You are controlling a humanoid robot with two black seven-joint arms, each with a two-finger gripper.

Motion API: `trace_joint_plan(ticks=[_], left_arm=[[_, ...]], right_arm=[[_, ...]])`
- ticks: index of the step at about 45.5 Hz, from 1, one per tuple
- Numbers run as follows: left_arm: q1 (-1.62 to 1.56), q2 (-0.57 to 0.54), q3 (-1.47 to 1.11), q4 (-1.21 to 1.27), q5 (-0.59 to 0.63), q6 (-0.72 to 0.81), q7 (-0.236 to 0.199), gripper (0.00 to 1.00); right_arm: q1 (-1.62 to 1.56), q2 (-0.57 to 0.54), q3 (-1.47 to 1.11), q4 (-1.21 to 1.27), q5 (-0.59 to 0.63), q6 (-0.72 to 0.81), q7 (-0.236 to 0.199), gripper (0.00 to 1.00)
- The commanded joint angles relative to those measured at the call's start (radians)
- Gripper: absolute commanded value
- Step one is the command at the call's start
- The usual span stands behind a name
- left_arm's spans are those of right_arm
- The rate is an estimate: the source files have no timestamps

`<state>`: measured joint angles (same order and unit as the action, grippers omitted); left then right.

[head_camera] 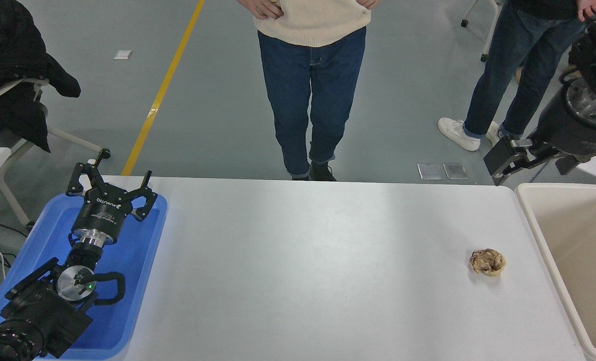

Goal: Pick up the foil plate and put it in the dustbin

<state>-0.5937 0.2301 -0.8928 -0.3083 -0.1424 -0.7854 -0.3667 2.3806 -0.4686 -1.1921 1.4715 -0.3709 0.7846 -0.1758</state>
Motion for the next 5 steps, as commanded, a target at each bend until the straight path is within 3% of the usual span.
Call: trace_joint_plan(ticks=[1,5], left_arm=[[0.000,0.000,0.000,0.000,0.001,0.000,0.000,1.00],[0.000,0.000,0.000,0.000,0.001,0.000,0.000,1.00]], right_arm=[[0.018,0.005,-0.024,0.004,0.006,0.001,-0.001,1.00],[0.028,0.002,-0.027,0.004,0.007,0.001,0.002,1.00]])
